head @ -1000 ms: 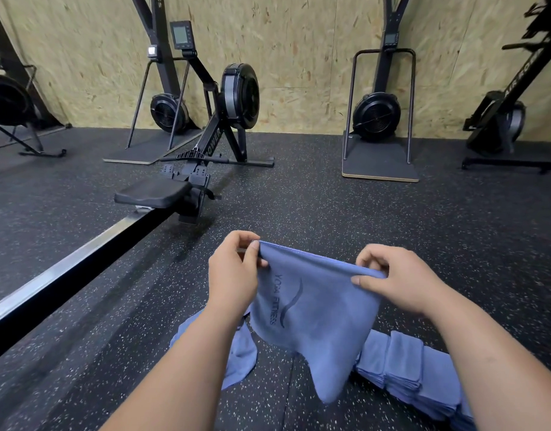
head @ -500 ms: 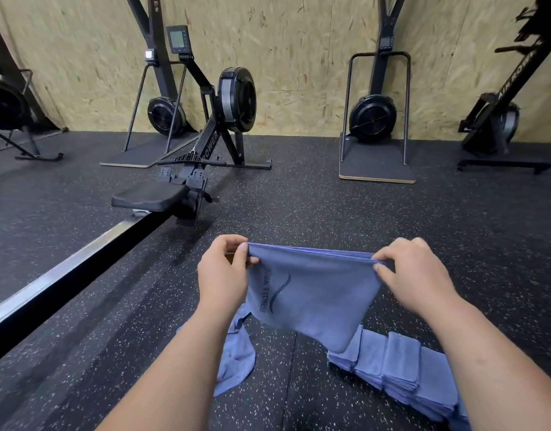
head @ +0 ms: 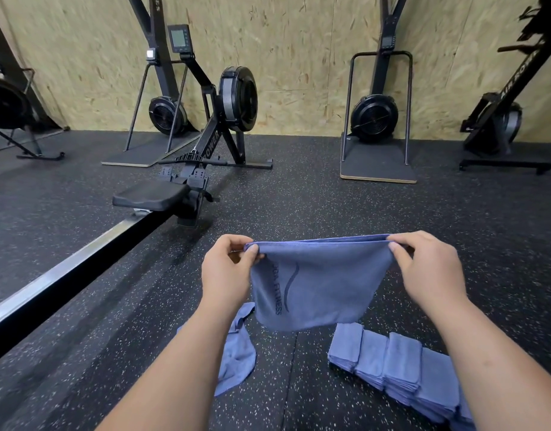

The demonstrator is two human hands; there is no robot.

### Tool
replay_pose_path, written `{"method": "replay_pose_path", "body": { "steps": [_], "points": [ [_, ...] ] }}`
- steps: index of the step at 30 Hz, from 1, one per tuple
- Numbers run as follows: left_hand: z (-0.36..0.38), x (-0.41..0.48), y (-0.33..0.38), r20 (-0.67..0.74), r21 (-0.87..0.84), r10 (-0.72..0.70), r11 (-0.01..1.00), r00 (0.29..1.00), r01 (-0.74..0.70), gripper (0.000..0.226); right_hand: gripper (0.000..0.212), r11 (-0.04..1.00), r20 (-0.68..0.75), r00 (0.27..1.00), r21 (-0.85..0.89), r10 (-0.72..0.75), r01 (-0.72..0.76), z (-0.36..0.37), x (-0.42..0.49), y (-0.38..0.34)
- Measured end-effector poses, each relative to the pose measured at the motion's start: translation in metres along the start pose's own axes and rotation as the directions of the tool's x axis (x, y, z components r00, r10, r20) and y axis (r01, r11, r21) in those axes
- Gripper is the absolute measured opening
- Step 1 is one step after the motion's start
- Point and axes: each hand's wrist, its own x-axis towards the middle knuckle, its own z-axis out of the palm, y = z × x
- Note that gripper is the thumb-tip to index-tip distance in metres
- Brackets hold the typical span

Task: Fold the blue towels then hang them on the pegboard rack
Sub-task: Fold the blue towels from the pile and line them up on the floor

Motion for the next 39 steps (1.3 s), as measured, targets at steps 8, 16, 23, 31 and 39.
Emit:
{"method": "replay_pose_path", "body": {
  "steps": [8,16,23,31,39],
  "points": [
    [0.003,0.000,-0.003,-0.080,0.097,0.011,0.995,0.997,-0.003,0.015,0.029,0.989,-0.004,0.998,0.140,0.057,-0.056,-0.005,0.001,-0.002],
    [0.000,0.005,-0.010,-0.102,0.102,0.007,0.995,0.995,0.004,0.018,0.003,0.959,0.056,0.991,0.250,0.125,-0.135,-0.004,0.004,-0.003],
    [-0.002,0.008,-0.014,-0.123,0.166,0.039,0.986,0.992,-0.018,0.019,0.006,0.822,0.138,0.954,0.485,0.265,-0.299,-0.004,0.005,-0.004],
    [0.002,0.007,-0.014,-0.193,0.268,0.053,0.963,0.980,0.001,0.009,0.010,0.656,0.147,0.928,0.670,0.341,-0.347,0.000,0.007,-0.010],
    [0.005,0.016,-0.019,0.019,-0.337,-0.349,0.880,0.937,0.335,0.010,0.014,0.479,0.216,0.855,0.751,0.472,-0.454,0.005,0.008,-0.006]
  ]
}}
